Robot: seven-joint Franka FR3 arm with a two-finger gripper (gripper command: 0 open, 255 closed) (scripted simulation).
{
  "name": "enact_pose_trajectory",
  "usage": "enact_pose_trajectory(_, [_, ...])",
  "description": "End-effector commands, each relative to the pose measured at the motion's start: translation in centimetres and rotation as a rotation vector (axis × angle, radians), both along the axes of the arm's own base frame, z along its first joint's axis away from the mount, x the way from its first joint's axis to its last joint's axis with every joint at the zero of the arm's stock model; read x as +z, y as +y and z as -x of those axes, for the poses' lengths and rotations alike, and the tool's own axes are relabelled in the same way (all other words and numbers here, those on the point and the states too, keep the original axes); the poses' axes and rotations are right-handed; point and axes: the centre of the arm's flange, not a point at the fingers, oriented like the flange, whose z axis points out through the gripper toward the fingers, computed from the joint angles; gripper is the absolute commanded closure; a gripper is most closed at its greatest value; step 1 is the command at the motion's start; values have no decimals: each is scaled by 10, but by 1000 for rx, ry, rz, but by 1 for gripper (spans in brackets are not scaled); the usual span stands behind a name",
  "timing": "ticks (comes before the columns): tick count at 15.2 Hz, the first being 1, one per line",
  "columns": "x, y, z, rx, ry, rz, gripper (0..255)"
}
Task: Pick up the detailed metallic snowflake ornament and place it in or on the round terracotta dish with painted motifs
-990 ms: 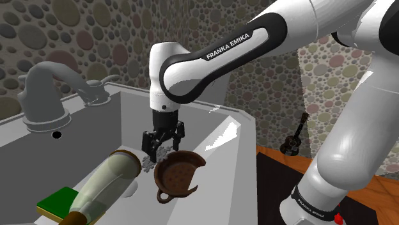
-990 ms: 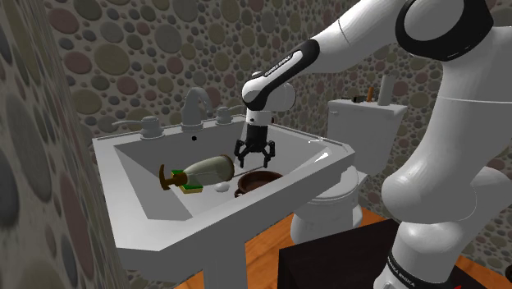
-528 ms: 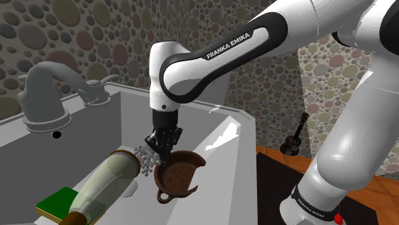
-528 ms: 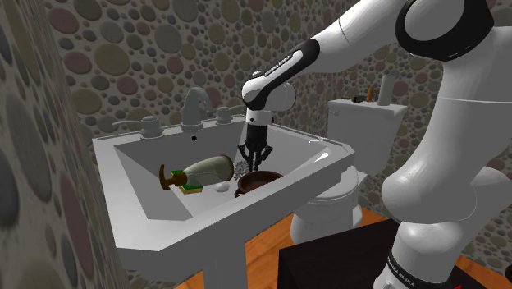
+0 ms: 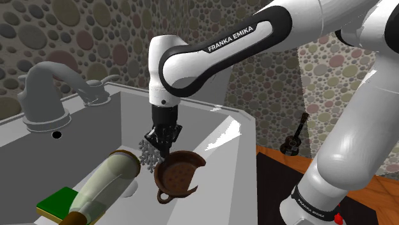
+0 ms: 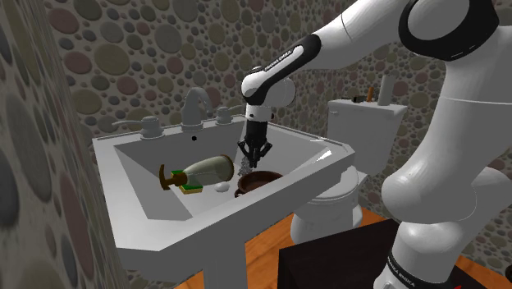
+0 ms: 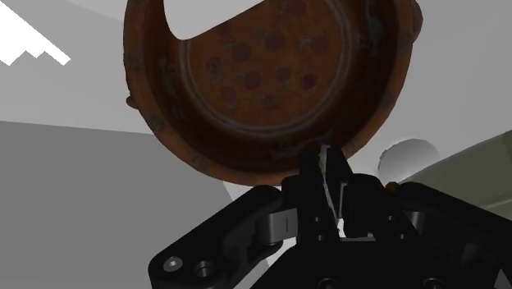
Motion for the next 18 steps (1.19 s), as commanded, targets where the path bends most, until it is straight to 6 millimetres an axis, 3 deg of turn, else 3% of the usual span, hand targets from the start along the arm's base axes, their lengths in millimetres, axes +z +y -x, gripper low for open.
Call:
enact_pose_trajectory(1, [10, -1, 0, 0, 2, 1, 255])
enact_pose_trajectory(18, [100, -1, 0, 0, 2, 1, 255])
